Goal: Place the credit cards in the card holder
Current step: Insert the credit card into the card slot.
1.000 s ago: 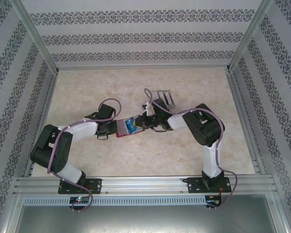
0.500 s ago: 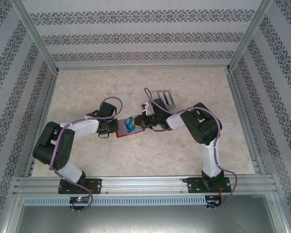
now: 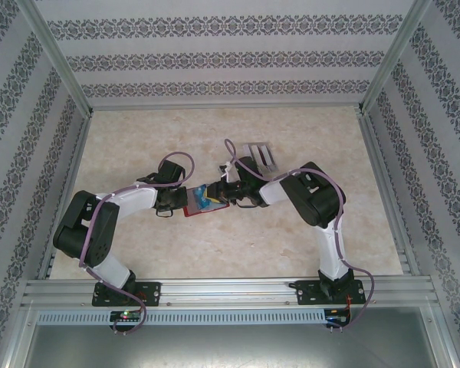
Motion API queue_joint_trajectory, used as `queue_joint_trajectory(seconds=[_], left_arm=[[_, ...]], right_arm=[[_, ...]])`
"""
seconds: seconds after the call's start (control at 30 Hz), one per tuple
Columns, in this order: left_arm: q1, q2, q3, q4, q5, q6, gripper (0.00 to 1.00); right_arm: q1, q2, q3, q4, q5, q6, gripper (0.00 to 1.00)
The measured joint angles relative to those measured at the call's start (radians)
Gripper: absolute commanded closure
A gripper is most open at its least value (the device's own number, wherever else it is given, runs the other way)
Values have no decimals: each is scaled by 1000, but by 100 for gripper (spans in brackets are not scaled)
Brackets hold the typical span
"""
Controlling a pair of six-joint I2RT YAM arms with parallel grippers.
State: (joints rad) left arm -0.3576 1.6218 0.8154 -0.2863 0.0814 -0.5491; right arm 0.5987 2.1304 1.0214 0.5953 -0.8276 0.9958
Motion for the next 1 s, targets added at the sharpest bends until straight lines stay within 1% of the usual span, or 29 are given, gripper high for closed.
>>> queue_joint_trajectory(seconds=[0.13,0.27,0.67,0.8,1.0], left_arm=[[0,1,1,0,0,0,100],[0,4,4,0,0,0,100],[0,8,8,-3,0,0,100],[0,11,10,-3,0,0,100],[3,18,10,0,12,0,100]], right_arm=[[0,-6,2,-12,3,-16,77],[1,-37,4,-86,41,-61,74],[2,-105,68,-398,156,-221,71],[9,-114,107,-504,198,-277,66],[42,-122,185,-692,308,-370,63]])
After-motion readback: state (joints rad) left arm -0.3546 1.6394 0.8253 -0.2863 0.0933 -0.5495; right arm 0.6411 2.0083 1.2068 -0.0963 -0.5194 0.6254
